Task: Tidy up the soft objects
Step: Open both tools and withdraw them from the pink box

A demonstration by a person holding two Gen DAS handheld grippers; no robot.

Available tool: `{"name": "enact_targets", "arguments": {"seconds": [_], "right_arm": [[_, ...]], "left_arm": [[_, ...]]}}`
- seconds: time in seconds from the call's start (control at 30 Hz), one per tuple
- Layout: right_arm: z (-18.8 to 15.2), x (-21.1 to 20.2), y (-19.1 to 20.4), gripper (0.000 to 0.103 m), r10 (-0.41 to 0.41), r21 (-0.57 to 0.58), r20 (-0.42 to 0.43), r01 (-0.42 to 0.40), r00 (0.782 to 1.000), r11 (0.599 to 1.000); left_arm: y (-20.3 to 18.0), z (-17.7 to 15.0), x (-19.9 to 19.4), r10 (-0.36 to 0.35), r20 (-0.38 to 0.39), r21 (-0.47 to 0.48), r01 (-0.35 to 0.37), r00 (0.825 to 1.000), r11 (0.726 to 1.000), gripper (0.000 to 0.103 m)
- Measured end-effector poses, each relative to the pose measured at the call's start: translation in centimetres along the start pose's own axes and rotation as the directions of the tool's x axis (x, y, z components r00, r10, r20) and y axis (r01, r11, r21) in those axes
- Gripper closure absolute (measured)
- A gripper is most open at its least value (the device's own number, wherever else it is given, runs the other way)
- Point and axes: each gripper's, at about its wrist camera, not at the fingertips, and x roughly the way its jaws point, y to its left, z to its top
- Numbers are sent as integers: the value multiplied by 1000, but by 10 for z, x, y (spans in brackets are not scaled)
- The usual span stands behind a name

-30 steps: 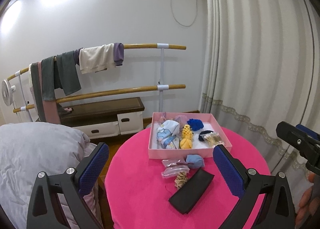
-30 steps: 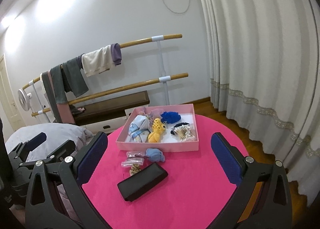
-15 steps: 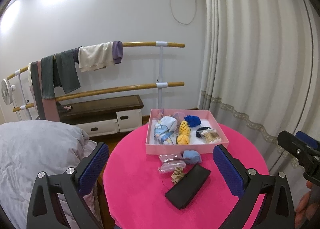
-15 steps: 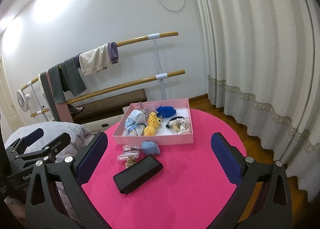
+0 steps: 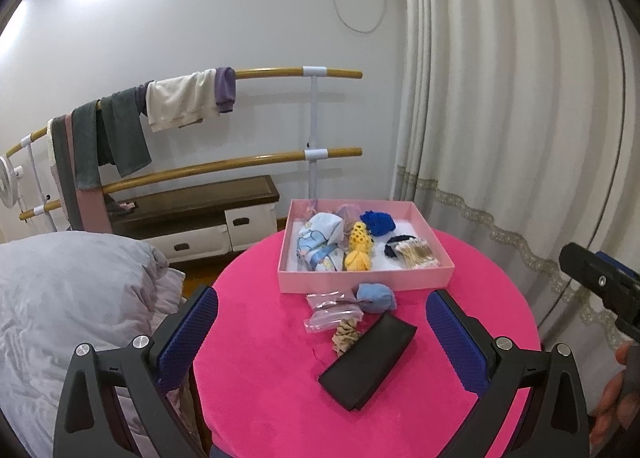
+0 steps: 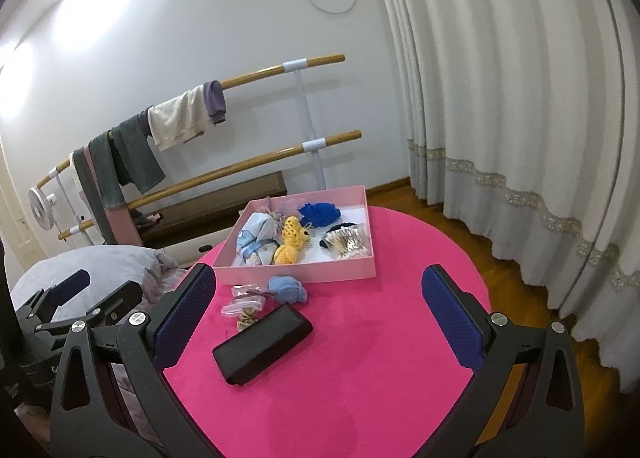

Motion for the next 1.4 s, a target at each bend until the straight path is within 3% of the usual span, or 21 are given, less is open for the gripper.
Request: {"name": "enact_targets", "arguments": {"seconds": [1.1,1.23,1.4], "right_arm": [[-7,28,-11,0,-21,15,-51,22,998,1000],[-10,38,-11,0,-23,15,-73,25,997,1000],[-18,58,-18,0,-34,24,-117,37,993,999]], "left_arm": [[10,-17,59,-19,-128,38,24,992,999,0],[4,-25,77,-22,-173,56,33,985,998,0],[-2,-38,113,-58,-269,66,78,962,995,0]]}}
